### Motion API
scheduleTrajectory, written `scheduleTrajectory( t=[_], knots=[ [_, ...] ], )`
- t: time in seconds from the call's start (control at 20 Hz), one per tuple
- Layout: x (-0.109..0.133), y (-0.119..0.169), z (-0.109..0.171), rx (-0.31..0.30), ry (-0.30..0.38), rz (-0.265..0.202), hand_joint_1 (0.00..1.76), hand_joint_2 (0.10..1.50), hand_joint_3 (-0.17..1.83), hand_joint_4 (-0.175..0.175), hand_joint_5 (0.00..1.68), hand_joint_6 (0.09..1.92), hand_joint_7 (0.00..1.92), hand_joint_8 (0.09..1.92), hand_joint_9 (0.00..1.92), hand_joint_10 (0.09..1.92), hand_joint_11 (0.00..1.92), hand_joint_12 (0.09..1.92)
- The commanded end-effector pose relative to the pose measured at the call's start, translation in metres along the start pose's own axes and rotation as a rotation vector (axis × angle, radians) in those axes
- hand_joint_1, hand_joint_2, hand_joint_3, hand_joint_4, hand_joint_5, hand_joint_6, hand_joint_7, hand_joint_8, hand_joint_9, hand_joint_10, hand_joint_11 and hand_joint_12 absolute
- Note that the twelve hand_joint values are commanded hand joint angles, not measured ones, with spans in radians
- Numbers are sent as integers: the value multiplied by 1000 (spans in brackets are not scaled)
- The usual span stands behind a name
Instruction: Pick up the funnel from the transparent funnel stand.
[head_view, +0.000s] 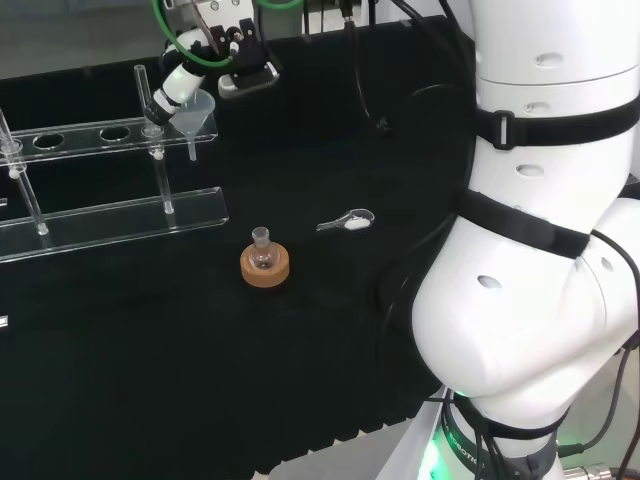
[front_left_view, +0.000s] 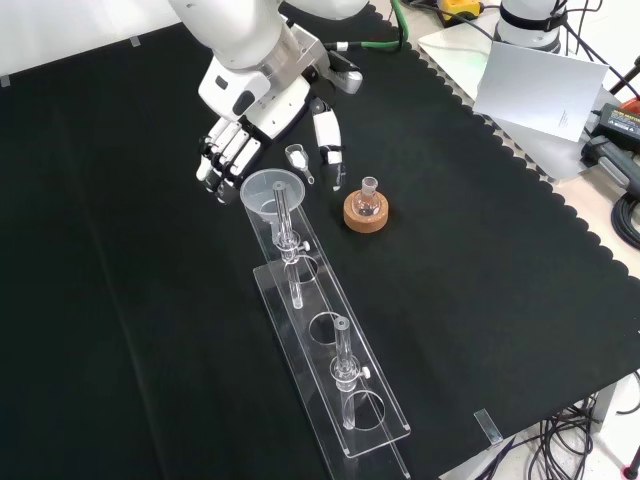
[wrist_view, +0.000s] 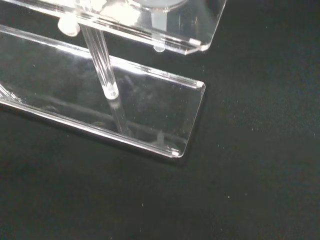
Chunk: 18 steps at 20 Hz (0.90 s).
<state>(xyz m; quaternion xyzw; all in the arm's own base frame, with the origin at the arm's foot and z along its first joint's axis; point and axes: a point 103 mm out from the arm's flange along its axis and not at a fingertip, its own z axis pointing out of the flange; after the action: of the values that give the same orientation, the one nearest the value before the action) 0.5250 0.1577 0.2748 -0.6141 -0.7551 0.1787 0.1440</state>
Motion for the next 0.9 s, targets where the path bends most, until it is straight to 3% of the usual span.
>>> scheduleTrajectory(
  t=[0.05,0.65,0.9],
  knots=[
    [-1,3,10,52,0,5,411,678,19,74,0,87,58,87,28,87,0,579],
    [-11,11,21,110,4,9,410,686,20,71,0,87,61,87,31,87,0,592],
    [-12,19,17,117,2,0,425,705,12,67,0,87,89,89,57,152,0,754]
  ],
)
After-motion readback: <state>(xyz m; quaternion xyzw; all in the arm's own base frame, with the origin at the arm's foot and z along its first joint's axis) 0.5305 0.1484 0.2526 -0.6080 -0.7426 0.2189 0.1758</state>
